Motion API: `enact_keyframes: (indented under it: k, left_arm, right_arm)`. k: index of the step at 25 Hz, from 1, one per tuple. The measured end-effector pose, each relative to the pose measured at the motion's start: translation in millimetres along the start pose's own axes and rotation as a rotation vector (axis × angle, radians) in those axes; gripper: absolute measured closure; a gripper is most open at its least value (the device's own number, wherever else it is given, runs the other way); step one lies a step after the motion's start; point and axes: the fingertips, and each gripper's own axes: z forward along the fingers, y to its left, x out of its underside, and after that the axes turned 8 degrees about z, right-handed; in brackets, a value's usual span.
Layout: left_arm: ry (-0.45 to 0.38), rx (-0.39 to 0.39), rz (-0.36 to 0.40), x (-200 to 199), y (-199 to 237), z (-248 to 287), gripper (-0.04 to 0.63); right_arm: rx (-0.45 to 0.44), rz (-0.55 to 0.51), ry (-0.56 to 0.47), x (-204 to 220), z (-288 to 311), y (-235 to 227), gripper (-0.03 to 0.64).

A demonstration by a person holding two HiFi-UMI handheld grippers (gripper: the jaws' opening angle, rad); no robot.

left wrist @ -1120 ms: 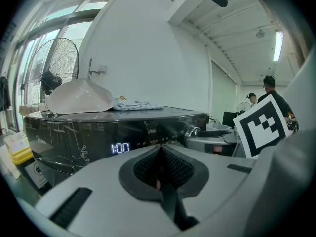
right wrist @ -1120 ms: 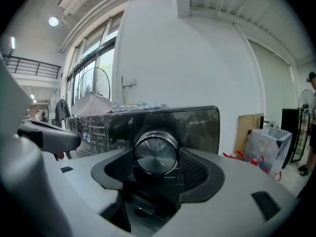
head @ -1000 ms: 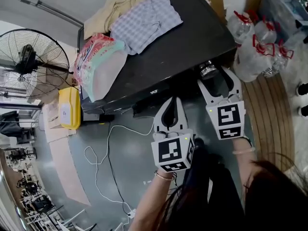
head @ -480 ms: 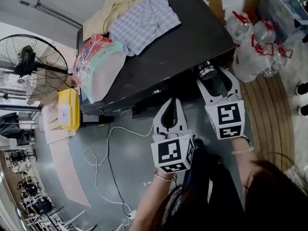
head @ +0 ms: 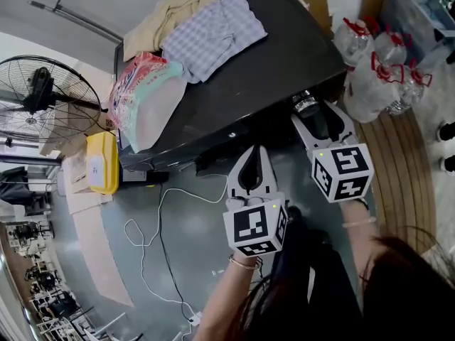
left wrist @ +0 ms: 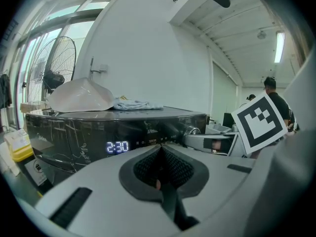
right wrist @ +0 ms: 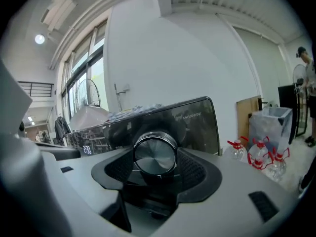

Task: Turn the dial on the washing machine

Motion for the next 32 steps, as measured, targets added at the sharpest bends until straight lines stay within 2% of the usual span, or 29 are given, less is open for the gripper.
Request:
enact_keyframes:
  k: [5, 19, 32]
  left_arm:
    - [-0.004, 0.002, 0.0, -1, -3, -1, 0.581]
    - [-0.007, 0.004, -0.006, -7, -8, -3, 0.58]
    - [-0.018, -0.021, 0.001, -19, -12, -20, 0.581]
  right_arm:
    - [-0.009, 0.021, -0.015, 0, -1, 0, 0.322]
    - [0.005, -0.046, -0.005, -5, -13, 0, 0.318]
    - [0.0, -0.065, 0.012, -8, -46, 1, 0.371]
